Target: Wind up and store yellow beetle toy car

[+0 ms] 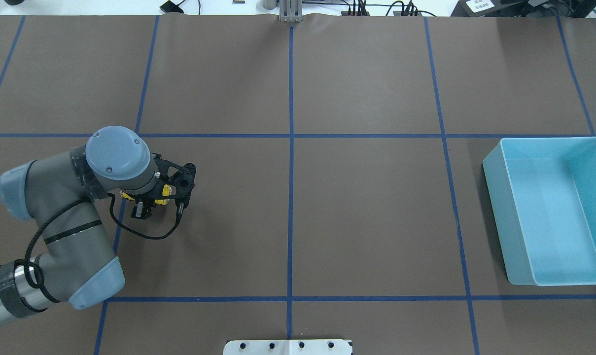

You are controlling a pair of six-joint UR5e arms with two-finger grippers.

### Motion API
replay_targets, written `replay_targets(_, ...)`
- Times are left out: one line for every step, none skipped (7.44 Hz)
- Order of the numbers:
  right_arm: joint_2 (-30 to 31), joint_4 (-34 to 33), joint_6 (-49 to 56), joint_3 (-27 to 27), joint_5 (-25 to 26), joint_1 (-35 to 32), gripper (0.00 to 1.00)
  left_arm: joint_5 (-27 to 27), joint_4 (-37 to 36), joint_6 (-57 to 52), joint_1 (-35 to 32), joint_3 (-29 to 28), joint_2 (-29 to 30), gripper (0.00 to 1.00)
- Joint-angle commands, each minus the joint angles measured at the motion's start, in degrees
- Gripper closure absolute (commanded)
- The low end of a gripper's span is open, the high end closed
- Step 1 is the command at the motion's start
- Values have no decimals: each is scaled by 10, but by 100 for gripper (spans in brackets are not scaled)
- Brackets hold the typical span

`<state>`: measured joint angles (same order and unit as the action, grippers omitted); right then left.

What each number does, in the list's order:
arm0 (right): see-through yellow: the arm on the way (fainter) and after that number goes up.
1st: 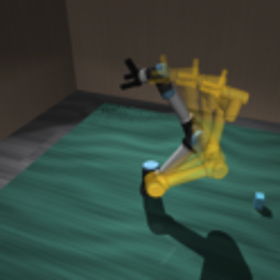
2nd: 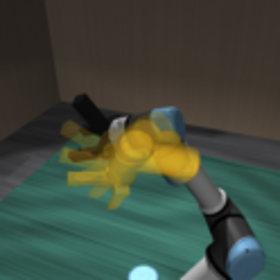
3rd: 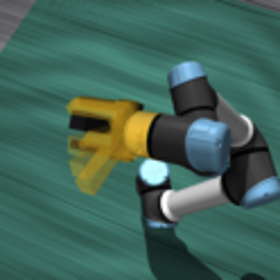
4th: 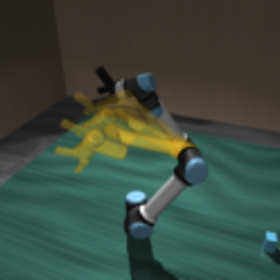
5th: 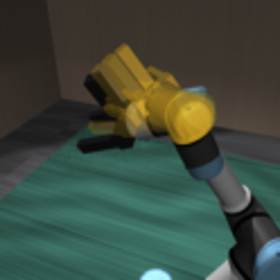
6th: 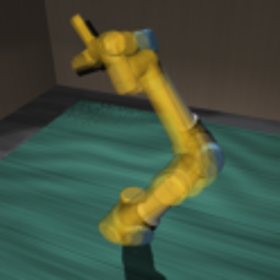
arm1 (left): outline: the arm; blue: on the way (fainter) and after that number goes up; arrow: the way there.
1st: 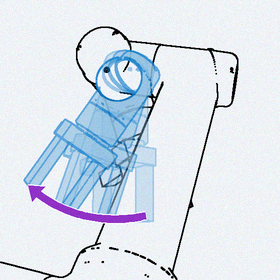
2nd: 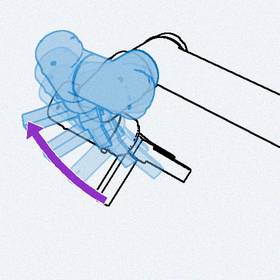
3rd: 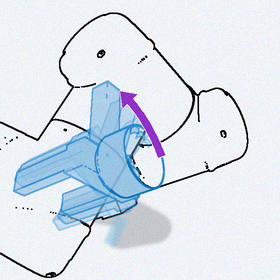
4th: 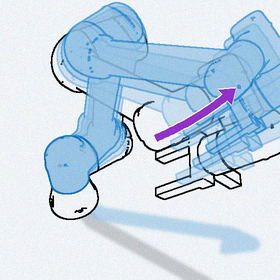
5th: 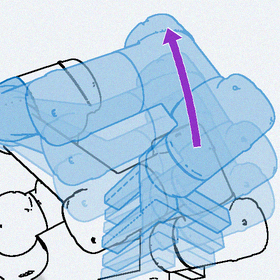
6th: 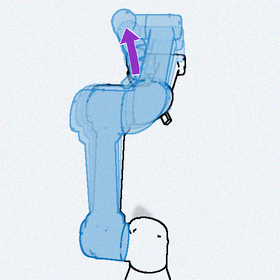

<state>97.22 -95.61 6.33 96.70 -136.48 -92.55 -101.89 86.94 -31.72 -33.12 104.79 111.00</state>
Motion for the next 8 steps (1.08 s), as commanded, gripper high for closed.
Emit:
replay_targets(-3, 1, 0, 1, -1, 0, 0, -20, 15, 57, -12, 3, -7, 87)
replay_targets(-3, 1, 0, 1, -1, 0, 0, -21, 43, 71, -12, 3, -10, 87)
replay_targets(-3, 1, 0, 0, -1, 0, 0, -21, 67, 73, -10, 2, -10, 89)
replay_targets(-2, 1, 0, 0, 0, 0, 0, -22, 73, 73, -7, 2, -9, 91)
replay_targets(-2, 1, 0, 0, 0, 0, 0, -25, 83, 73, -4, -3, -8, 91)
replay_targets(-2, 0, 0, 0, 0, 0, 0, -26, 90, 71, -3, -4, -9, 91)
replay_targets(-2, 0, 0, 0, 0, 0, 0, -28, 96, 71, -2, -12, -9, 91)
replay_targets(-2, 0, 0, -1, 0, 0, 0, -34, 96, 71, 0, -19, -9, 91)
